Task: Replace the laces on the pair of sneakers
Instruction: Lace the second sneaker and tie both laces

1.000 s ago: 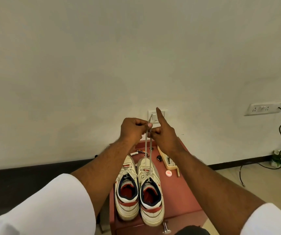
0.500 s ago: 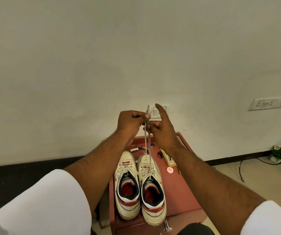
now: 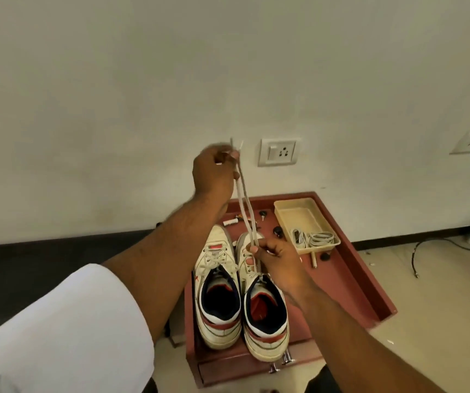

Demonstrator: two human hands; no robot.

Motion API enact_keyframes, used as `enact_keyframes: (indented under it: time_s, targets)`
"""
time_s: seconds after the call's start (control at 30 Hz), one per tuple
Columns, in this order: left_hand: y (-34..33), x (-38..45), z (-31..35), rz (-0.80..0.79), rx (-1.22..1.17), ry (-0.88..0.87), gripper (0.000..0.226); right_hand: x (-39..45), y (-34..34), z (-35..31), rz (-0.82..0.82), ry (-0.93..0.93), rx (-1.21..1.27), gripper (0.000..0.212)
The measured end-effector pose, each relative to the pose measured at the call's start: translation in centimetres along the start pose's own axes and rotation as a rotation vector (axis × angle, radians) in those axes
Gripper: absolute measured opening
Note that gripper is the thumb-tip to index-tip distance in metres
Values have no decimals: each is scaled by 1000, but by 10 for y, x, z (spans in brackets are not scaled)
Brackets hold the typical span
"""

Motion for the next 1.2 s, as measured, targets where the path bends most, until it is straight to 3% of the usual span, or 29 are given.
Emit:
enact_keyframes:
  time_s: [0.07, 0.13, 0.23, 0.3, 0.37, 0.47, 0.57, 0.67, 0.73, 0.83, 0.93, 1.0, 1.07, 1.2]
  targets:
    - [10, -2, -22, 27, 173, -32, 62, 2, 2, 7, 82, -42, 67, 21]
    - [14, -24, -53, -77, 417, -45, 66, 4, 2, 12, 115, -88, 164, 21]
    - [11, -65, -121, -364, 526, 157, 69, 9, 9, 14, 185, -122, 263, 12]
    - [10, -68, -147, -365, 542, 157, 73, 13, 12, 19, 239, -124, 325, 23]
    - [7, -65, -150, -345, 517, 144, 72, 11, 11, 27, 279, -160, 414, 31]
    - [2, -65, -147, -382, 434, 107, 59, 5, 14, 32, 322, -207, 541, 25]
    - [-4, -63, -141, -410, 527, -86, 36, 9, 21, 29, 336, -164, 491, 15]
    - [-7, -60, -141, -421, 629, -274, 26, 11, 28, 27, 281, -146, 351, 12]
    - [-8, -57, -134, -373, 819, -363, 24, 13, 40, 23, 197, -132, 108, 14]
    - [-17, -54, -139, -604, 1195, -259, 28, 16, 56, 19, -96, -63, -434, 18]
    - [-10, -41, -148, -714, 1362, -142, 32, 14, 62, 22, -320, -50, -734, 13]
    - [-4, -37, -150, -704, 1409, -159, 27, 12, 64, 26, -385, -61, -739, 7]
    - [1, -34, -148, -658, 1393, -193, 22, 8, 65, 35, -377, -133, -592, 2]
    - [0, -37, -133, -642, 951, -219, 21, 4, 63, 47, -196, -267, -144, 15]
Point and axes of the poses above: each hand's wrist, its own x-axis towards the middle knuckle, its own y-axis out of the back of the hand, z = x × y, the point moved 7 cm from there along x, towards the middle knuckle, and after that the axes turned 11 degrees about y, right-handed, at the moved point
